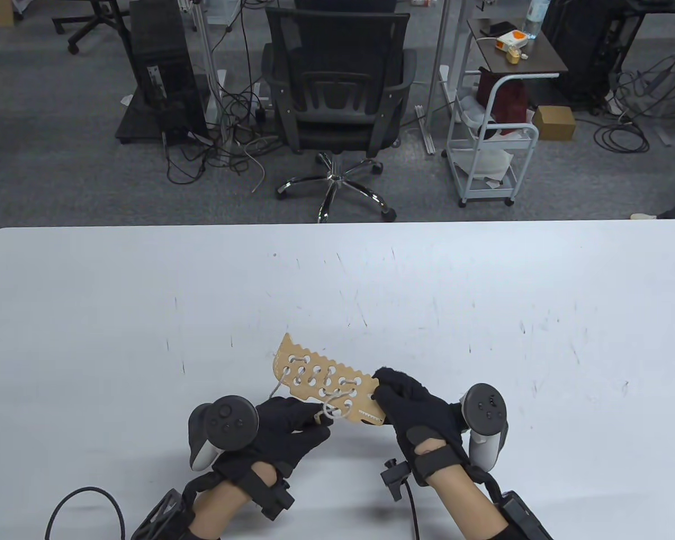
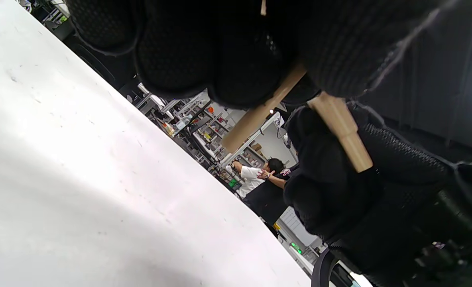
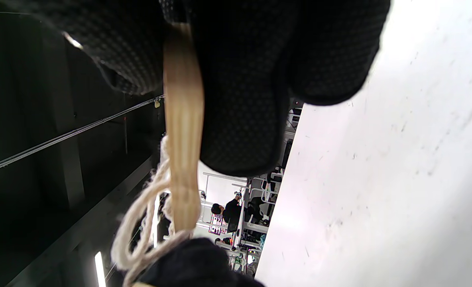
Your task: Thread rope through all holes on crocodile lacing toy
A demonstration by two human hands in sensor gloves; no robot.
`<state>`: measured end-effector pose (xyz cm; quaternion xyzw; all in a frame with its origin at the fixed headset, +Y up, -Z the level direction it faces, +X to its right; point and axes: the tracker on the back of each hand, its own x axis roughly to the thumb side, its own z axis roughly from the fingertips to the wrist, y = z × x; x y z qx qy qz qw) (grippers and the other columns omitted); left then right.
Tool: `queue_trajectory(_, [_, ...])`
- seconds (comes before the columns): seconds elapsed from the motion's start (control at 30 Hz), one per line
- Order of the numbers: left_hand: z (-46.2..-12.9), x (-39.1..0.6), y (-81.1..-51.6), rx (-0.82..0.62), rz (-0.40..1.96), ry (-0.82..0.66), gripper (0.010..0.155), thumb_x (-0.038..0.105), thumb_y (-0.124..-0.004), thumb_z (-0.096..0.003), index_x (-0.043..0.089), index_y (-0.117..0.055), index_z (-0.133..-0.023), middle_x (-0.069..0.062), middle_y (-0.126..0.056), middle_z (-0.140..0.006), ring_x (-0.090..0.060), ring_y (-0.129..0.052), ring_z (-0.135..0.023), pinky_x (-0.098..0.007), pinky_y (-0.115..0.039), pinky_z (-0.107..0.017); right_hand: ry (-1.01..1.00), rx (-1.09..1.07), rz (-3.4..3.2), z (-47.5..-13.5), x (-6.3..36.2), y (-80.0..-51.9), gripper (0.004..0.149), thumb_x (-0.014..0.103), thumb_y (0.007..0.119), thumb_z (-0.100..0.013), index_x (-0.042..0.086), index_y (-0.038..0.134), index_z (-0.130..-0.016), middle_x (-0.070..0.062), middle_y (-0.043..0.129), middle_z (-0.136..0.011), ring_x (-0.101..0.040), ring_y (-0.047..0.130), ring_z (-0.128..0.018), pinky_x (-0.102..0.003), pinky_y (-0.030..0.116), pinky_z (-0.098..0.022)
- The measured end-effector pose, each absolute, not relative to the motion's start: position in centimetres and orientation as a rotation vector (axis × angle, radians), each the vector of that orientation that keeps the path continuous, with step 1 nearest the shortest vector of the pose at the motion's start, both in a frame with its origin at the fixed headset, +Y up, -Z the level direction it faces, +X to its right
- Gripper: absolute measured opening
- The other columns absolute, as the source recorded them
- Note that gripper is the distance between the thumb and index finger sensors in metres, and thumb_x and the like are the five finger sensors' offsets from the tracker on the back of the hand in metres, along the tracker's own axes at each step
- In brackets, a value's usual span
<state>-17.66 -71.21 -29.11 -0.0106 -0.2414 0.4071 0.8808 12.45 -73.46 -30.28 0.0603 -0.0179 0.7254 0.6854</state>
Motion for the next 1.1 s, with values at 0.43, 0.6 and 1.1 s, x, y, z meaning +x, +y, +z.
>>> queue_trajectory(0.43, [-29.1,-19.2,-70.1,0.076,0.919,-0.469,0.045,0.052,-0.089,-0.04,0.039,-0.09,-0.083,0.004,-0.097,-0.073,-0.023,-0.091,-0.067,-0.051,-0.069,-0.067,-0.058,0.072,1.641,-31.1,13.6,-73.9,0.051,0.035,0.085,-0.047,0.006,0.075,-0.087,-0.009,0.103,-0.069,-0.019,0.111,-0.044,-0.04,0.086,-0.042])
queue_trajectory(0.6, [-29.1,-20.1,-69.6,0.115,0.951,-0.444,0.045,0.053,-0.089,-0.0401,0.04,-0.09,-0.083,0.004,-0.095,-0.075,-0.023,-0.091,-0.067,-0.05,-0.069,-0.067,-0.063,0.047,1.642,-31.4,14.2,-74.2,0.051,0.035,0.085,-0.046,0.006,0.075,-0.088,-0.009,0.102,-0.069,-0.019,0.111,-0.044,-0.04,0.086,-0.042])
queue_trajectory(1.1, [-29.9,-22.2,-69.1,0.146,0.969,-0.374,0.047,0.043,-0.087,-0.0407,0.032,-0.089,-0.086,0.0,-0.095,-0.08,-0.026,-0.091,-0.069,-0.053,-0.067,-0.068,-0.084,-0.01,1.65,-32.0,15.3,-74.7,0.051,0.035,0.085,-0.047,0.006,0.075,-0.088,-0.009,0.103,-0.069,-0.019,0.111,-0.044,-0.04,0.086,-0.042])
